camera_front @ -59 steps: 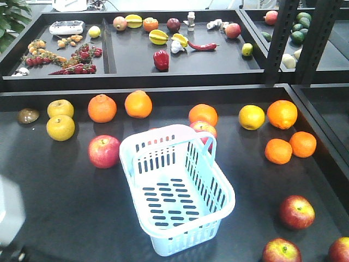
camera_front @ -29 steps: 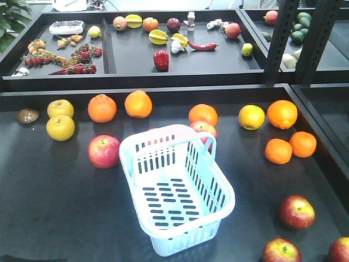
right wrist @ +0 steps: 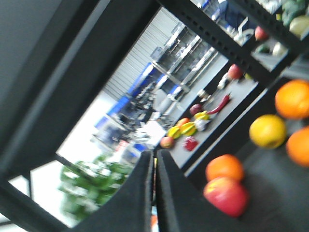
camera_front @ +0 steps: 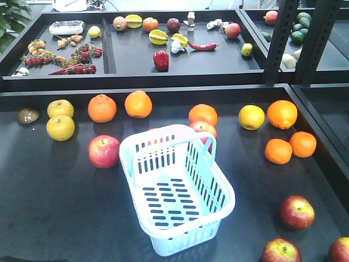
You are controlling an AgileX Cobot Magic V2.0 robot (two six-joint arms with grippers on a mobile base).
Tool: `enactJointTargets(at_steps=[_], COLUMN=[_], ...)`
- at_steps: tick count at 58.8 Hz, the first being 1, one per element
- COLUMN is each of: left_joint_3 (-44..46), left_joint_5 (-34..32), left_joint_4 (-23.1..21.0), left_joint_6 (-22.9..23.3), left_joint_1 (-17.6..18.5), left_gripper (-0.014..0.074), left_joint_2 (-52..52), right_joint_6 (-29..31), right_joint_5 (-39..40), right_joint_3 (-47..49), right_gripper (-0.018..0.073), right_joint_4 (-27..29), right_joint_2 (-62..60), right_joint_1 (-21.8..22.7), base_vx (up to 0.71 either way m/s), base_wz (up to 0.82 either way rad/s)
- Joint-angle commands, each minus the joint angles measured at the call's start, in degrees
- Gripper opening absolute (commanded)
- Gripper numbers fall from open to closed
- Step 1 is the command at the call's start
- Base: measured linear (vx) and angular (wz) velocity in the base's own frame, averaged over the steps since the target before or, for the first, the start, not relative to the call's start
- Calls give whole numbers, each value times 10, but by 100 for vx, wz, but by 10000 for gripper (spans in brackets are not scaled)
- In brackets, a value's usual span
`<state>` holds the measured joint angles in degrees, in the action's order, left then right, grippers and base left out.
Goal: Pick three apples into basket with both arms
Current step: 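Move the right gripper over a red apple and close on it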
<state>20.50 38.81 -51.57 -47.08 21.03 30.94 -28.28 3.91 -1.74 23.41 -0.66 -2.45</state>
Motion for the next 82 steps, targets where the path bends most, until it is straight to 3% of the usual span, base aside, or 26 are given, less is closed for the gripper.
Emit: enactJointTargets(at_steps=[1,18,28,35,49,55,67,74,82], left_joint_3=[13,13,13,13,13,13,13,13,13], left_joint_5=[-23,-40,-46,-50,-81,-93,-94,-94,-94], left_joint_4=[-27,-27,-26,-26,-25,-13,-12,-12,-12], left_joint_6=[0,0,0,-1,-1,-1,-1,-1,-1], left_joint_1=[2,2,2,2,2,2,2,2,2], left_gripper=[-7,-6,-6,-6,-6,-6,-6,-6,-6], left_joint_2=[1,1,1,1,1,1,1,1,1], right_joint_6=[-42,-14,132,231,243,243,248,264,328], right_joint_5=[26,-39,-103,-193,-465,-465,-403,-415,-462], right_joint_3=[-6,-5,46,133,325,367,375,375,375], right_gripper=[-6,-6,-5,-4,-3,-1,-1,2,106], right_joint_4=[71,81,41,-10,-161,-196,-205,-208,-180], right_joint_2=[-7,-7,-6,31,248,313,380,424,503], right_joint_1=[3,3,3,3,3,3,3,3,3], base_vx=[0,0,0,0,0,0,0,0,0], base_wz=[0,0,0,0,0,0,0,0,0])
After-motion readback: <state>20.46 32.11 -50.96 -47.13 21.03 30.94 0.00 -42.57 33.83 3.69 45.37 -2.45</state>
